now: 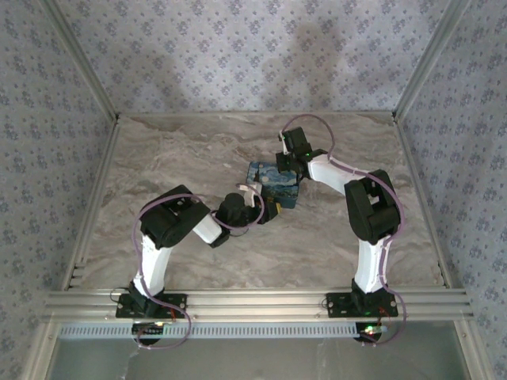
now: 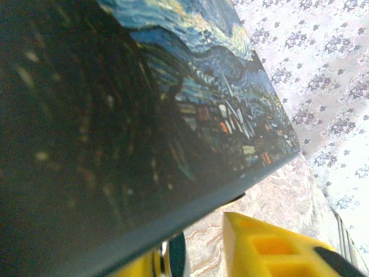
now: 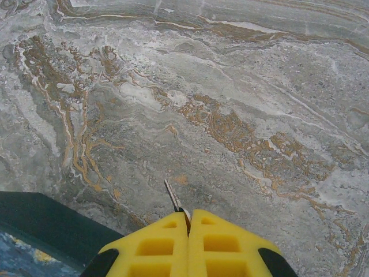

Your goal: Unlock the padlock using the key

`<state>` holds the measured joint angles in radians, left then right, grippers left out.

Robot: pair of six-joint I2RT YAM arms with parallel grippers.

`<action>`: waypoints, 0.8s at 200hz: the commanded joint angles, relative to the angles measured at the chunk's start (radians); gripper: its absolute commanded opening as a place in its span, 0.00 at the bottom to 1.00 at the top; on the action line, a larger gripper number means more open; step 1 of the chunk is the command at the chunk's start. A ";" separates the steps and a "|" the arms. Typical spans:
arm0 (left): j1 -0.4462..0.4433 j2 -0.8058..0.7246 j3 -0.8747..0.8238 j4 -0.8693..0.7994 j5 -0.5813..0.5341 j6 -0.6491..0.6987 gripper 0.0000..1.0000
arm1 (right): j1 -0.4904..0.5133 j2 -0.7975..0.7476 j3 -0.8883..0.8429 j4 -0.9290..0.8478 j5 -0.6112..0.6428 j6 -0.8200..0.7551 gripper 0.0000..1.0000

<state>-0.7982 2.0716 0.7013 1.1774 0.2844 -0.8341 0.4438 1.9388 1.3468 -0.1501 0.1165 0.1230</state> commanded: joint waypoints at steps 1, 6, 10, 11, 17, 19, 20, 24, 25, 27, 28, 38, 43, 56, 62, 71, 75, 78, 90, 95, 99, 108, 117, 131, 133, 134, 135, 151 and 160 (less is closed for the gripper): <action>0.024 0.011 -0.011 -0.144 -0.019 -0.013 0.37 | 0.007 -0.016 -0.020 -0.101 -0.029 0.000 0.00; 0.024 0.013 -0.011 -0.140 -0.017 -0.014 0.37 | 0.005 -0.021 -0.017 -0.101 -0.029 0.000 0.00; 0.024 0.014 -0.011 -0.134 -0.016 -0.015 0.37 | 0.005 -0.024 -0.016 -0.102 -0.027 0.001 0.00; 0.024 0.014 -0.012 -0.133 -0.015 -0.016 0.37 | 0.004 -0.025 -0.017 -0.102 -0.027 0.001 0.00; 0.024 0.016 -0.013 -0.121 -0.012 -0.019 0.37 | 0.003 -0.032 -0.015 -0.104 -0.025 0.001 0.00; 0.024 0.018 -0.012 -0.118 -0.013 -0.020 0.37 | 0.001 -0.034 -0.013 -0.106 -0.026 0.001 0.00; 0.024 0.019 -0.013 -0.115 -0.012 -0.021 0.37 | 0.001 -0.036 -0.014 -0.106 -0.026 0.001 0.00; 0.024 0.021 -0.014 -0.107 -0.011 -0.023 0.37 | 0.000 -0.042 -0.012 -0.111 -0.026 0.001 0.00; 0.024 0.021 -0.014 -0.104 -0.011 -0.024 0.37 | 0.000 -0.043 -0.011 -0.112 -0.027 0.001 0.00; 0.024 0.022 -0.014 -0.102 -0.011 -0.025 0.37 | -0.001 -0.046 -0.010 -0.114 -0.027 0.001 0.00; 0.024 0.022 -0.014 -0.100 -0.011 -0.026 0.37 | -0.002 -0.047 -0.010 -0.115 -0.027 0.001 0.00; 0.025 0.022 -0.014 -0.094 -0.010 -0.028 0.38 | -0.009 -0.064 -0.006 -0.129 -0.026 0.001 0.00; 0.024 0.023 -0.013 -0.092 -0.007 -0.027 0.39 | -0.015 -0.072 -0.007 -0.133 -0.023 0.001 0.00; 0.024 0.023 -0.013 -0.086 -0.002 -0.027 0.40 | -0.034 -0.096 -0.010 -0.142 -0.017 0.005 0.00; 0.024 0.024 -0.013 -0.083 0.001 -0.026 0.41 | -0.045 -0.110 -0.014 -0.147 -0.016 0.009 0.00; 0.025 0.025 -0.011 -0.079 0.004 -0.027 0.41 | -0.061 -0.131 -0.025 -0.145 -0.015 0.016 0.00; 0.026 0.025 -0.011 -0.078 0.006 -0.027 0.41 | -0.069 -0.140 -0.031 -0.145 -0.012 0.021 0.00; 0.025 0.026 -0.011 -0.078 0.008 -0.027 0.41 | -0.074 -0.147 -0.036 -0.146 -0.009 0.022 0.00; 0.025 0.030 -0.011 -0.068 0.016 -0.028 0.43 | -0.091 -0.171 -0.047 -0.157 0.006 0.033 0.00; 0.025 0.033 -0.011 -0.065 0.019 -0.029 0.43 | -0.100 -0.179 -0.056 -0.162 0.012 0.040 0.00; 0.026 0.033 -0.010 -0.062 0.022 -0.030 0.43 | -0.104 -0.185 -0.060 -0.168 0.019 0.044 0.00; 0.025 0.035 -0.010 -0.061 0.028 -0.031 0.43 | -0.116 -0.197 -0.073 -0.180 0.030 0.058 0.00; 0.026 0.035 -0.011 -0.060 0.031 -0.032 0.43 | -0.127 -0.207 -0.083 -0.196 0.036 0.075 0.00; 0.026 0.035 -0.013 -0.057 0.034 -0.033 0.45 | -0.135 -0.219 -0.108 -0.213 0.045 0.095 0.00; 0.026 0.035 -0.014 -0.056 0.035 -0.033 0.45 | -0.135 -0.220 -0.112 -0.211 0.046 0.098 0.00; 0.027 0.035 -0.013 -0.056 0.035 -0.034 0.45 | -0.136 -0.221 -0.115 -0.211 0.048 0.098 0.00; 0.027 0.035 -0.014 -0.055 0.036 -0.033 0.45 | -0.136 -0.222 -0.118 -0.210 0.049 0.100 0.00; 0.027 0.036 -0.012 -0.053 0.038 -0.034 0.46 | -0.130 -0.235 -0.172 -0.178 0.039 0.116 0.00; 0.027 0.039 -0.011 -0.050 0.041 -0.035 0.47 | -0.124 -0.233 -0.198 -0.167 0.030 0.127 0.00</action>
<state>-0.7788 2.0701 0.7013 1.1934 0.3145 -0.8581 0.3061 1.7267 1.2190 -0.2977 0.1436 0.1955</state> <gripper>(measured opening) 0.455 0.065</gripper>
